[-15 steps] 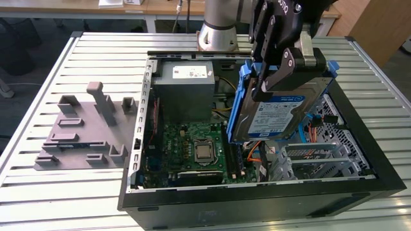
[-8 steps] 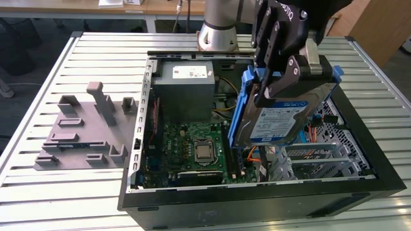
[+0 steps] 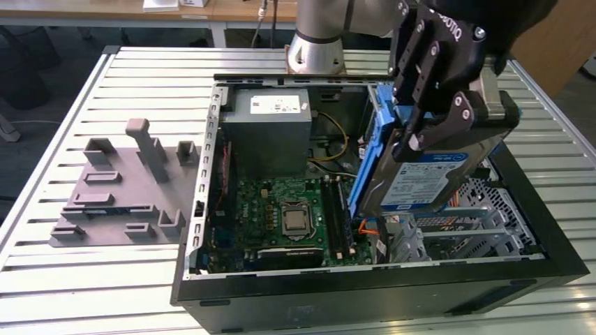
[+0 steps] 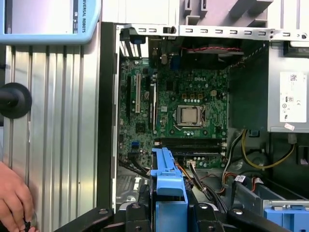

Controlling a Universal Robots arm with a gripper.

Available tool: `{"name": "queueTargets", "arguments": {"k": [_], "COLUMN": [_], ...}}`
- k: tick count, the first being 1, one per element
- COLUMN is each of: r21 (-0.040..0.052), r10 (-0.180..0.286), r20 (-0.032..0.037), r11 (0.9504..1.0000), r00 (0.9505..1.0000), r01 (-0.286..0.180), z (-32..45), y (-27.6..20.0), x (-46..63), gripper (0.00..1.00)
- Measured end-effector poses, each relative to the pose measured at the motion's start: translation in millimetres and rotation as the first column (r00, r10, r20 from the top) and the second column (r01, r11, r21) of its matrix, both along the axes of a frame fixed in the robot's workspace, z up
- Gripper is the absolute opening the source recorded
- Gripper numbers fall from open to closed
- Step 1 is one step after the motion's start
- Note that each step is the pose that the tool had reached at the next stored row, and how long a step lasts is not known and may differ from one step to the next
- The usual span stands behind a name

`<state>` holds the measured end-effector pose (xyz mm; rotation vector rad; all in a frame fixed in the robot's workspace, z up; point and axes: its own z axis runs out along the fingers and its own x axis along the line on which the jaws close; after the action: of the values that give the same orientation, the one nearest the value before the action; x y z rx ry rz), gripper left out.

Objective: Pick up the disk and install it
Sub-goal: 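Insert the disk into the insertion slot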

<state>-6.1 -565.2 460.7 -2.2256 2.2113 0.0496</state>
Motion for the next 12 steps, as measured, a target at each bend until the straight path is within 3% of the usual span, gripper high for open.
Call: {"name": "queueTargets", "arguments": {"k": [4,9,12], "r21": [-0.0003,-0.0001,-0.0002], "r10": [0.0,-0.001,-0.001], "r20": [-0.0003,-0.0003,-0.0005], "r11": [1.0,1.0,1.0], "r00": [1.0,1.0,1.0], "r01": [0.0,0.001,0.001], "z": [-1.9,-4.0,-5.1], "y": [-2.3,-9.3,-9.9], "x": [10.7,14.6,21.2], "gripper": [0.36,0.36,0.36]}}
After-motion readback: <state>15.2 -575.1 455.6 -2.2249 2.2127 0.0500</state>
